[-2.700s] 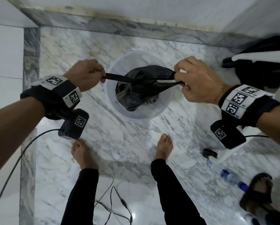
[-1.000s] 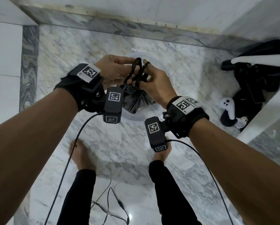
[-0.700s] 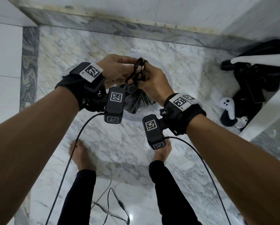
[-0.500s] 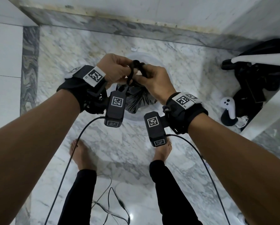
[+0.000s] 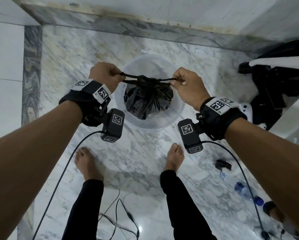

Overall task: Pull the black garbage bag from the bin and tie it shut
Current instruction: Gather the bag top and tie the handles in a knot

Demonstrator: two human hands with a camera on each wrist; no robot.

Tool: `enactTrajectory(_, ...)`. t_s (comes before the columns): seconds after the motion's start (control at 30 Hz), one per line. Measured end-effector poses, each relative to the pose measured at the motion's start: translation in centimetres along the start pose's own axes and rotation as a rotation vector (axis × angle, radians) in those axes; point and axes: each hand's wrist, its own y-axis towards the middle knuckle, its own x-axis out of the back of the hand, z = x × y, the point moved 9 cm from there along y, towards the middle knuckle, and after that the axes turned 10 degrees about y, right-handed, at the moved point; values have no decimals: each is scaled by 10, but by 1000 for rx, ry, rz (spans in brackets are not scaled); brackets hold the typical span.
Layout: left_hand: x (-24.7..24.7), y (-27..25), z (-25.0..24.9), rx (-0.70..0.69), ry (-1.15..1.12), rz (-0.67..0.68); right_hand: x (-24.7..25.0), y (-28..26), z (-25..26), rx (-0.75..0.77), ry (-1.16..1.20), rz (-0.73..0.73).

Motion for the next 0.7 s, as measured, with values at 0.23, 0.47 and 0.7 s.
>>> enactTrajectory(0.23, -22, -4, 11, -71, 242, 16, 15, 1, -14, -3, -399, -91)
enactTrajectory(0.47, -33, -2, 14, -64, 435, 23, 6, 3, -30, -96, -679, 70)
enactTrajectory(0.7, -42, 0, 22, -53, 523, 58, 4, 0, -34, -189, -718, 159)
